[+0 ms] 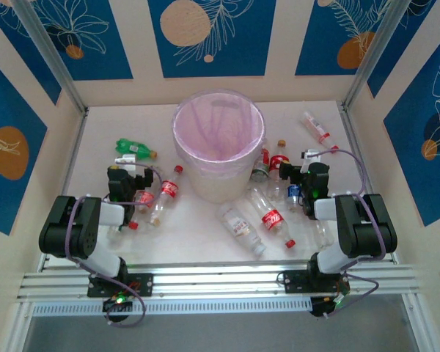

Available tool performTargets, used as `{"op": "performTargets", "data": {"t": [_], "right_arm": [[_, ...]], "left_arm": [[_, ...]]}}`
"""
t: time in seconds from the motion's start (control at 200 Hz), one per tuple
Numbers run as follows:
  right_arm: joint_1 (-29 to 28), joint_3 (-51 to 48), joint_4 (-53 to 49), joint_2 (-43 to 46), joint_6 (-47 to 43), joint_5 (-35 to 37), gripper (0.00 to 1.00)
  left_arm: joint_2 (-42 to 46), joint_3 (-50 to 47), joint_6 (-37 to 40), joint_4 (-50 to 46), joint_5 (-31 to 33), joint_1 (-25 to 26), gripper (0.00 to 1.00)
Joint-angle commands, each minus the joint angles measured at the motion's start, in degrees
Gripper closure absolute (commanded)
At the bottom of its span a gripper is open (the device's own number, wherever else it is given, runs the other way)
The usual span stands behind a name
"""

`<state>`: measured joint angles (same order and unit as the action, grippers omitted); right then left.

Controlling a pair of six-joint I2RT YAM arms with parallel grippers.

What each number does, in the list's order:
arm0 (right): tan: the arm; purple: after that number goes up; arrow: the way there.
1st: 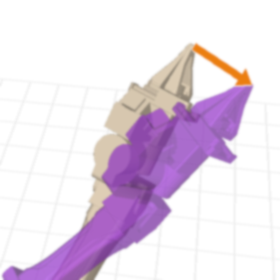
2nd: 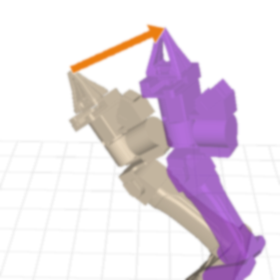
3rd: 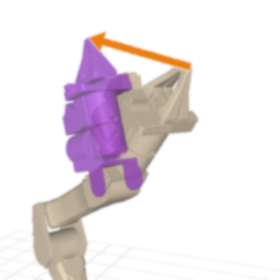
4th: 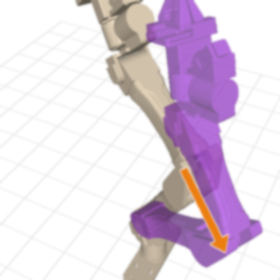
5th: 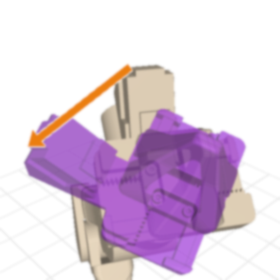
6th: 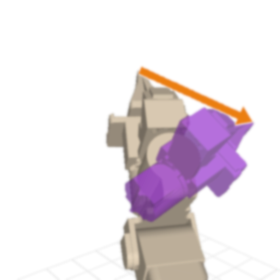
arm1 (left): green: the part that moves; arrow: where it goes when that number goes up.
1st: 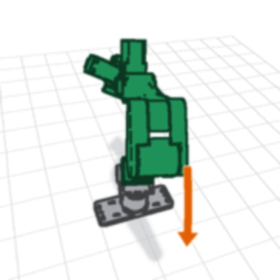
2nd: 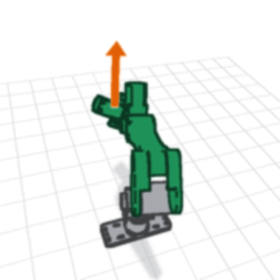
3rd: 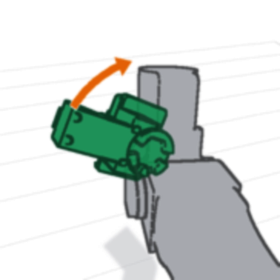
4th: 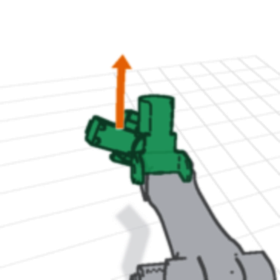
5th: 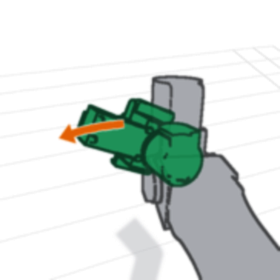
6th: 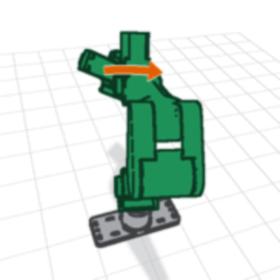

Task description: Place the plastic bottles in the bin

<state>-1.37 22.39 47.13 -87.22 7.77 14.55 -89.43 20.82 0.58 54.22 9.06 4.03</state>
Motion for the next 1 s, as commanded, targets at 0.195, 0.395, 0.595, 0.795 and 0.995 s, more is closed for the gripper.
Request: {"op": "performTargets", "data": {"t": [0.195, 0.395, 0.595, 0.795, 0.995], "right_arm": [[0.5, 1.3, -1.4, 1.0, 0.0, -2.3, 0.01], [0.7, 10.4, -22.9, 9.4, 1.4, 0.5, 0.01], [1.1, 23.7, -55.4, 17.8, 6.8, 3.6, 0.01], [2.0, 39.6, -93.1, 17.2, 11.1, 2.6, 0.01], [6.4, 43.6, -110.4, 12.4, 12.1, -0.9, 0.01]], "left_arm": [[1.2, 0.1, 0.8, -0.4, 0.1, 0.5, 0.0], [13.0, 4.8, 0.0, -17.6, 3.3, 0.5, 0.0], [28.0, 16.7, -7.0, -43.7, 9.1, 0.5, 0.0], [27.7, 39.2, -12.8, -76.1, -1.6, 1.0, 0.06], [25.4, 53.0, -12.7, -90.5, -12.4, 3.4, 0.12]]}}
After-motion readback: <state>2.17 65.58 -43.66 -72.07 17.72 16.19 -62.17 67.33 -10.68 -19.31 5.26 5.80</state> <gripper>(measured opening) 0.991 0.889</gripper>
